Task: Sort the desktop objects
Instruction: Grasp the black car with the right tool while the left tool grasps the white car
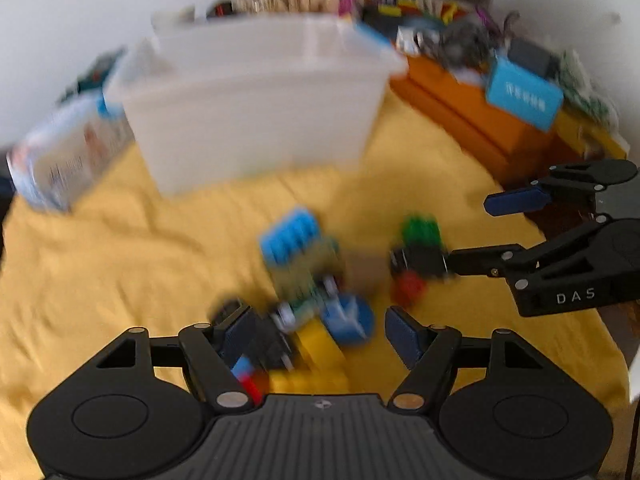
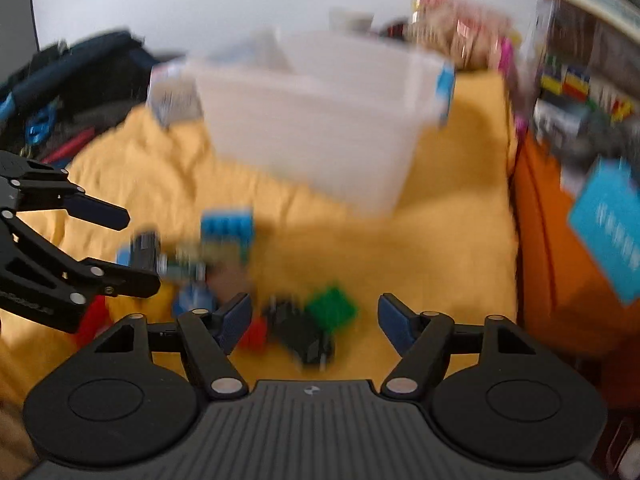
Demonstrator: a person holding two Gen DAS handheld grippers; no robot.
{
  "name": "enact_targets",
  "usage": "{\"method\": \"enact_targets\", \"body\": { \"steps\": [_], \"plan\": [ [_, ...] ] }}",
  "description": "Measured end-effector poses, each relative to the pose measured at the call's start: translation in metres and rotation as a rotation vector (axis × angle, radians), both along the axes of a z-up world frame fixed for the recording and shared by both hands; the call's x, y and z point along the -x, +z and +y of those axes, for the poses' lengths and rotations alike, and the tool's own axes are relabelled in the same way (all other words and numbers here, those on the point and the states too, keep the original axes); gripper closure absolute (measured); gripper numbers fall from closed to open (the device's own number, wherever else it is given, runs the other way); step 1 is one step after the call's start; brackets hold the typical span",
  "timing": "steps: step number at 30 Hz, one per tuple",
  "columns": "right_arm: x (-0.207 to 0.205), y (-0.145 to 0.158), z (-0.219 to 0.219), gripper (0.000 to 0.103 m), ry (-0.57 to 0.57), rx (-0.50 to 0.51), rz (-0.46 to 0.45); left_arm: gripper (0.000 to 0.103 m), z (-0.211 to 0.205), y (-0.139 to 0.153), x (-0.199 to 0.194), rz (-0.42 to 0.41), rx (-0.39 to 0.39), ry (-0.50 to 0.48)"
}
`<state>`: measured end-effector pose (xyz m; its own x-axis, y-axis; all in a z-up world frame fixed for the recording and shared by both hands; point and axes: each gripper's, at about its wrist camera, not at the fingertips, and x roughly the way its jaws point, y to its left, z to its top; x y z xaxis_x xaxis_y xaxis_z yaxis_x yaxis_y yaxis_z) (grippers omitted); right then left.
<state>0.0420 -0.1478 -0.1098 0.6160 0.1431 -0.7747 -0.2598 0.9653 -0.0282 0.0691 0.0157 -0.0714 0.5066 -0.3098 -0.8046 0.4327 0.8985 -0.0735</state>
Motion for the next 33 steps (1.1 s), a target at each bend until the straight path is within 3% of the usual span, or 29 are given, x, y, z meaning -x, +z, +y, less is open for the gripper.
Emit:
{"method": "enact_targets", "body": {
  "steps": [7, 9, 16, 18, 20, 24, 29, 31, 33],
  "plan": [
    [0.019, -0.033, 0.008, 0.042, 0.039, 0.002, 0.111, 0.028, -0.002, -0.015, 0.020, 0.063, 0.037, 0.022],
    [0.021, -0.034, 0.014, 0.054, 0.072, 0.035, 0.070, 0.028, 0.000, -0.015, 0.028, 0.058, 0.039, 0.036],
    [0.013, -0.044, 0.043, 0.058, 0.253, 0.273, -0.060, 0.028, 0.016, -0.009, 0.035, 0.043, 0.040, 0.121],
    [0.007, -0.045, 0.045, 0.068, 0.271, 0.275, -0.081, 0.028, 0.024, -0.007, 0.029, 0.034, 0.051, 0.154],
    [0.003, -0.045, 0.046, 0.084, 0.264, 0.301, -0.089, 0.029, 0.031, -0.006, 0.018, 0.040, 0.085, 0.189],
    [0.005, -0.030, 0.037, 0.086, 0.191, 0.206, -0.067, 0.033, 0.035, -0.013, -0.013, 0.087, 0.143, 0.239],
    [0.023, -0.011, 0.018, 0.086, 0.082, 0.023, -0.001, 0.043, 0.028, -0.029, -0.036, 0.085, 0.107, 0.265],
    [0.031, -0.009, 0.016, 0.086, 0.054, 0.008, 0.000, 0.070, 0.025, -0.031, -0.041, 0.066, 0.057, 0.262],
    [0.039, -0.007, 0.017, 0.086, 0.036, 0.020, -0.008, 0.072, 0.027, -0.034, -0.045, 0.074, 0.044, 0.233]
  ]
}}
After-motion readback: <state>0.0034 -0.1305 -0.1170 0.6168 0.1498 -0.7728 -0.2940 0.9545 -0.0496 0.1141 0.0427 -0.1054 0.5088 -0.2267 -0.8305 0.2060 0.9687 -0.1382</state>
